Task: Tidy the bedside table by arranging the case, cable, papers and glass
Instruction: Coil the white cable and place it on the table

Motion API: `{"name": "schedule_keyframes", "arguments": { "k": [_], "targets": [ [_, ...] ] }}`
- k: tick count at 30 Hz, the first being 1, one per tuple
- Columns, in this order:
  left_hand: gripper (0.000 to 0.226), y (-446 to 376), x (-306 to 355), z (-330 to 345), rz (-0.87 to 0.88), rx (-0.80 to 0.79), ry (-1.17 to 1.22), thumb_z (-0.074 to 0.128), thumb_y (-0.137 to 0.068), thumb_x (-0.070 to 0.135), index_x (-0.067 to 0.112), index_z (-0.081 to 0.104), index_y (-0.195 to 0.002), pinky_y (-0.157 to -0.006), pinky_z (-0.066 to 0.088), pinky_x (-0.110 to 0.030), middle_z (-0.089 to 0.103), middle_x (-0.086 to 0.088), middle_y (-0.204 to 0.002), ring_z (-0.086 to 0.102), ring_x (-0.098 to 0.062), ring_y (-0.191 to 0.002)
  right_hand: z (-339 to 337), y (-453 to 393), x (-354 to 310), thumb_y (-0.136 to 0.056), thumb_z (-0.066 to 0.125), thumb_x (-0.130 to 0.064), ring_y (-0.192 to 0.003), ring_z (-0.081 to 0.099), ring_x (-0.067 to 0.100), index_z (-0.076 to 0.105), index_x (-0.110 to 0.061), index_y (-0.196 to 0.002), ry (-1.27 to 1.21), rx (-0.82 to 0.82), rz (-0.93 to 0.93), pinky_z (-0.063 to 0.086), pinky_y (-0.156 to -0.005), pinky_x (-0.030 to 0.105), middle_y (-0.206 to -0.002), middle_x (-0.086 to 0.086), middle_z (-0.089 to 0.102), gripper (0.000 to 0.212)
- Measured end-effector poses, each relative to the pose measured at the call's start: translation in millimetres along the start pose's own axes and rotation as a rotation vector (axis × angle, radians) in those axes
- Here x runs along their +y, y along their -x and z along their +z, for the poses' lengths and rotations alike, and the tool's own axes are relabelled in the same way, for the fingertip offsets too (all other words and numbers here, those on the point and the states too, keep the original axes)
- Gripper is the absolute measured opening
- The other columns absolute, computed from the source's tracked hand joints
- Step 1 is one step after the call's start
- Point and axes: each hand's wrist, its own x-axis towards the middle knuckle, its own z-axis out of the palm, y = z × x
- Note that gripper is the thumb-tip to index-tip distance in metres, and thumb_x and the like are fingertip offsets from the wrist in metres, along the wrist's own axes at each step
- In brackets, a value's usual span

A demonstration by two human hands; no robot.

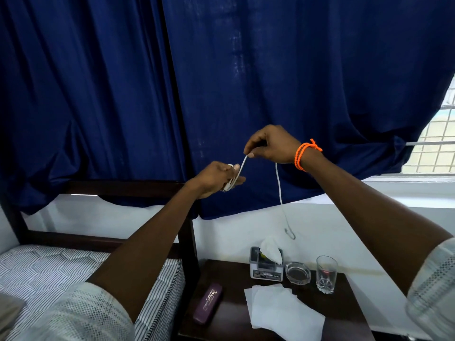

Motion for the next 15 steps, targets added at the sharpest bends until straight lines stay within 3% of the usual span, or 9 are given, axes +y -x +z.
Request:
{"name": "schedule_keyframes", "arguments": {
  "k": [4, 8, 11, 15],
  "targets": [
    [0.056, 3.5, 6.2, 7.3, -0.075, -0.099, 0.197, 0.040, -0.108, 0.041, -0.008, 0.056, -0.131, -0.102, 0.055, -0.042, 0.071, -0.023, -0.124, 0.069, -0.031, -0.119, 3.1, -3.7, 0.0, -0.085, 0.079, -0.012, -0.084, 0.065, -0.014, 0.079, -0.014, -0.095, -0.036, 0.065, -0.024, 0.047, -0.074, 0.001, -0.092, -0.011, 0.075, 0.010],
    [0.062, 8.0, 13.3, 14.4, -0.076, -0.195, 0.302, 0.033, -0.109, 0.044, -0.009, 0.056, -0.132, -0.102, 0.055, -0.042, 0.072, -0.023, -0.123, 0.069, -0.032, -0.119, 6.8, -2.9, 4.6, -0.085, 0.079, -0.015, -0.090, 0.069, -0.005, 0.079, -0.015, -0.096, -0.148, 0.090, 0.000, 0.050, -0.078, 0.006, -0.094, -0.010, 0.077, 0.011],
    [0.061, 10.7, 17.1, 16.1, -0.055, -0.247, 0.315, 0.035, -0.109, 0.043, -0.010, 0.052, -0.136, -0.101, 0.057, -0.040, 0.071, -0.022, -0.124, 0.068, -0.032, -0.120, 11.4, -0.8, 10.9, -0.085, 0.079, -0.014, -0.091, 0.071, -0.001, 0.079, -0.012, -0.097, -0.260, 0.097, 0.040, 0.053, -0.078, 0.009, -0.096, -0.007, 0.078, 0.013],
    [0.060, 13.0, 21.2, 22.4, -0.013, -0.286, 0.297, 0.045, -0.107, 0.041, -0.010, 0.051, -0.138, -0.097, 0.059, -0.038, 0.071, -0.022, -0.124, 0.069, -0.032, -0.120, 20.8, 2.6, 17.9, -0.087, 0.076, -0.013, -0.082, 0.070, -0.005, 0.078, -0.010, -0.099, -0.325, 0.076, 0.064, 0.051, -0.067, 0.009, -0.094, -0.005, 0.078, 0.012]
  ]
}}
